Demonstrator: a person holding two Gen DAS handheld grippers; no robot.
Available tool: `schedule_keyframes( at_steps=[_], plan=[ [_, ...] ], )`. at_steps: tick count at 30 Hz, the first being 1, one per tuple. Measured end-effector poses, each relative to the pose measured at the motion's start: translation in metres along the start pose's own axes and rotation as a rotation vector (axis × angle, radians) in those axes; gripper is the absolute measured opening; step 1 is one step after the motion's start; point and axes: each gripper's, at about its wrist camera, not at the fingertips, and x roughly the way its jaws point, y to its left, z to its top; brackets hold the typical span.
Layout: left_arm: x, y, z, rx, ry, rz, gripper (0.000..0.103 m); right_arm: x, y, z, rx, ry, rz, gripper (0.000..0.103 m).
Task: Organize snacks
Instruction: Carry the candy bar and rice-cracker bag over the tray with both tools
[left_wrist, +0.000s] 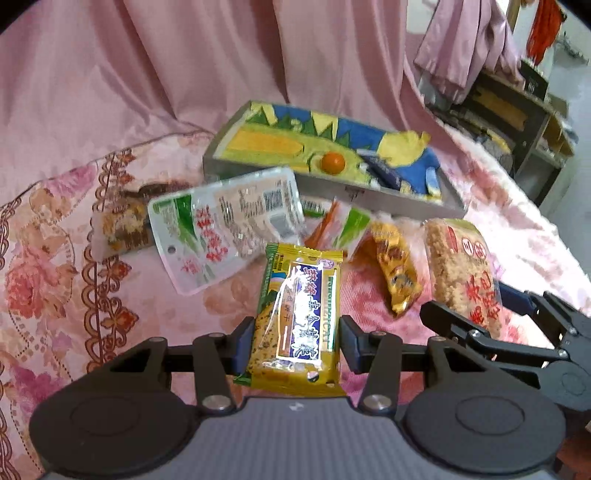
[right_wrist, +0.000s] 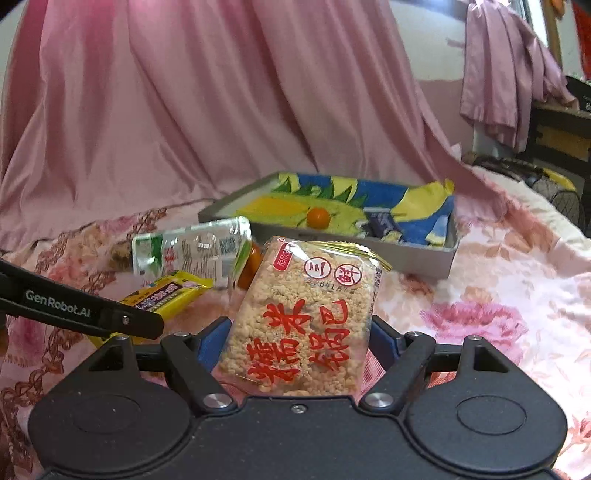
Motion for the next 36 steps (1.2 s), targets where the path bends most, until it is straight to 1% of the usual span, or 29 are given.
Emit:
schedule_keyframes(
  at_steps=[3, 7, 12, 18, 22, 25, 27, 32, 36],
  plan=[
    [-0.004, 0.000, 0.007, -0.016, -0.054, -0.002, 0.052, -0.005, -0.003, 0.005, 0.002, -0.044, -0.012, 0.080],
    [-0.007, -0.002, 0.026, -0.032, -0.125, -0.007, 0.052, -0.007, -0.012, 0.015, 0.021, -0.100, -0.018, 0.080],
    [-0.001, -0.010, 0.062, -0.045, -0.185, 0.004, 0.052, 0.001, -0.028, 0.033, 0.049, -0.173, -0.033, 0.080],
    [0.017, -0.024, 0.104, -0.036, -0.259, 0.031, 0.052, 0.018, -0.055, 0.050, 0.122, -0.206, -0.040, 0.080],
    [0.042, -0.033, 0.128, -0.038, -0.274, 0.052, 0.052, 0.035, -0.078, 0.066, 0.144, -0.255, -0.051, 0.080],
    [0.064, -0.038, 0.145, -0.039, -0.276, 0.062, 0.052, 0.055, -0.098, 0.080, 0.113, -0.317, -0.070, 0.080],
    [0.079, -0.039, 0.153, -0.041, -0.275, 0.067, 0.052, 0.073, -0.107, 0.087, 0.104, -0.333, -0.082, 0.080],
    [0.119, -0.042, 0.167, -0.035, -0.250, 0.087, 0.052, 0.111, -0.133, 0.097, 0.143, -0.327, -0.082, 0.080],
    [0.156, -0.041, 0.170, -0.073, -0.199, 0.101, 0.052, 0.135, -0.143, 0.097, 0.139, -0.281, -0.068, 0.080]
  ],
)
